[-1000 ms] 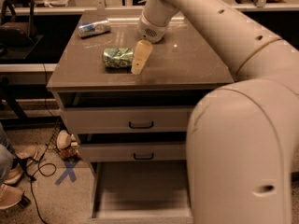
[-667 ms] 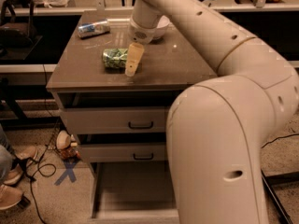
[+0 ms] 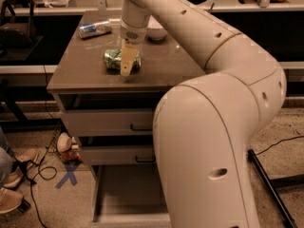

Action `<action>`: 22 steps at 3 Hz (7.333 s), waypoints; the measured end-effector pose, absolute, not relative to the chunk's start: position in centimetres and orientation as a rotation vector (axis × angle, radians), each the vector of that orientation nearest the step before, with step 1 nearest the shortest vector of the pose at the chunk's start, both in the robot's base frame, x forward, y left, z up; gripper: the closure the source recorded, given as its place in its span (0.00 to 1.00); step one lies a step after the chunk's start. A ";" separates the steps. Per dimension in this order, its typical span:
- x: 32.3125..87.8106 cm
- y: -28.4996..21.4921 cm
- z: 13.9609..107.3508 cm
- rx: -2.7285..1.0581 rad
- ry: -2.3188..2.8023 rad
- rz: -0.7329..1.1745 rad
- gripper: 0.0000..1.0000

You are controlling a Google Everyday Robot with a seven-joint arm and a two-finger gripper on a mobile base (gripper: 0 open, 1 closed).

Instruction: Place green can into bottom drawer

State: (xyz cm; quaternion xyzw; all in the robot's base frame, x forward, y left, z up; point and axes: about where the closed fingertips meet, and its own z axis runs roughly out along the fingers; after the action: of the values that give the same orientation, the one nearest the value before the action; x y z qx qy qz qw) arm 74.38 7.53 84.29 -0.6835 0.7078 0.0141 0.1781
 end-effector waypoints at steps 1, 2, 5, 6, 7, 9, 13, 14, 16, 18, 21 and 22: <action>74.3 8.2 84.3 -1.948 1.997 0.033 0.37; 74.0 8.4 84.1 -1.949 1.998 0.055 0.61; 66.6 -4.7 86.0 -1.555 2.320 0.130 1.00; 60.9 -11.2 83.7 -1.319 2.513 0.203 1.00; 60.9 -11.2 83.7 -1.318 2.514 0.203 1.00; 53.3 -16.2 81.6 -1.109 2.689 0.244 1.00; 50.8 -5.1 66.3 -1.036 2.696 0.567 1.00; 50.5 -5.2 61.9 -1.020 2.768 0.539 1.00; 48.0 -4.8 49.8 -0.917 2.722 0.710 1.00; 48.9 -0.7 38.1 -0.793 2.548 1.001 1.00; 49.8 -0.5 33.8 -0.761 2.593 0.932 1.00; 51.1 0.1 29.9 -0.759 2.585 0.874 1.00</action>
Offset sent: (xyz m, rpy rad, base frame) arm -0.0079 0.0075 0.0035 0.0169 0.0188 0.0109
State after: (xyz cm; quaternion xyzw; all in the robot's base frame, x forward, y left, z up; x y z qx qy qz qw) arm 51.06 0.15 29.94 -0.2649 0.9018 0.3048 0.1541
